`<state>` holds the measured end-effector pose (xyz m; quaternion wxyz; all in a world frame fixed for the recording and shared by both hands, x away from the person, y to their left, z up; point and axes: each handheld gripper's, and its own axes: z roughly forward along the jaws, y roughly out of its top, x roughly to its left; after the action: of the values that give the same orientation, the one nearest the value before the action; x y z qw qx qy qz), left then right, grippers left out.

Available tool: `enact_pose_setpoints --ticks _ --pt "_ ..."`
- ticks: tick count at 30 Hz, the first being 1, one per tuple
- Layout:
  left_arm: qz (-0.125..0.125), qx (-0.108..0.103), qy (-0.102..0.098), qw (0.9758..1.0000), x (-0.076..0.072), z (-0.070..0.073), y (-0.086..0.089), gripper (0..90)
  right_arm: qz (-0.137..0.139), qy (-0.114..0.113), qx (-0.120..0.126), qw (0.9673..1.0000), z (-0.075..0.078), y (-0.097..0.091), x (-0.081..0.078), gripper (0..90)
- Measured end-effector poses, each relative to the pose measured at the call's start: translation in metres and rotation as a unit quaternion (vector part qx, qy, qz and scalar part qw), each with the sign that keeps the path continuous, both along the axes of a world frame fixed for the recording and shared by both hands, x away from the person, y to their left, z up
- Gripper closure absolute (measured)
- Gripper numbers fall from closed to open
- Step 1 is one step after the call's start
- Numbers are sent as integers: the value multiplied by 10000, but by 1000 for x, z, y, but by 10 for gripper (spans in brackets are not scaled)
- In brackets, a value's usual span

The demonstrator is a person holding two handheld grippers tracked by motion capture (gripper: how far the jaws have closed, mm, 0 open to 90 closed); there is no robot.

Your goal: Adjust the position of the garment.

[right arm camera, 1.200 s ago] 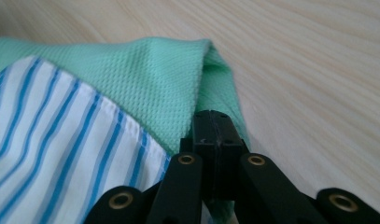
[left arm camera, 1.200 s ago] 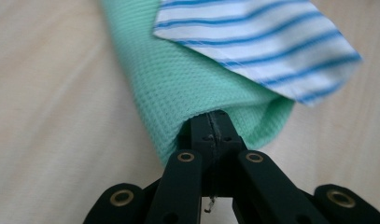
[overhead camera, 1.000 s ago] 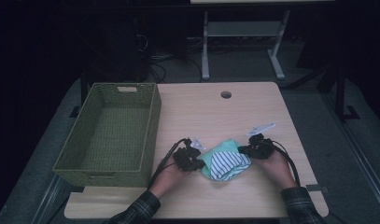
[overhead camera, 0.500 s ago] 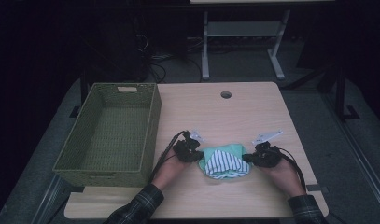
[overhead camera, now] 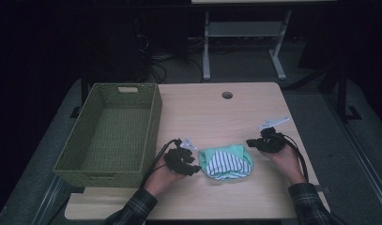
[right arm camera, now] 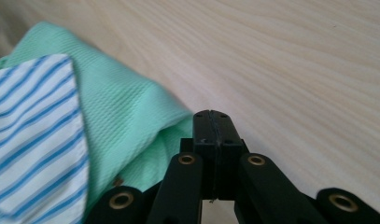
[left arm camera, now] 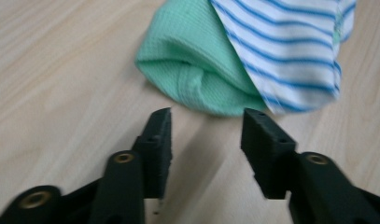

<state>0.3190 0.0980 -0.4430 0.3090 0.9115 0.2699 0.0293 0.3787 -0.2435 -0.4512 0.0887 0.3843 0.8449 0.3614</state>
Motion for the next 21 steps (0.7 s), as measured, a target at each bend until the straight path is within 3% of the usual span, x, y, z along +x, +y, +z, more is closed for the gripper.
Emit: enact_pose_setpoints --ticks 10,21 --pt "-54 236 -111 9996 -28 -13 -2 185 83 3 38 10000 -7 6 18 896" --pt "-127 328 -144 9993 -30 -15 -5 152 340 135 59 9993 -16 18 24 896"
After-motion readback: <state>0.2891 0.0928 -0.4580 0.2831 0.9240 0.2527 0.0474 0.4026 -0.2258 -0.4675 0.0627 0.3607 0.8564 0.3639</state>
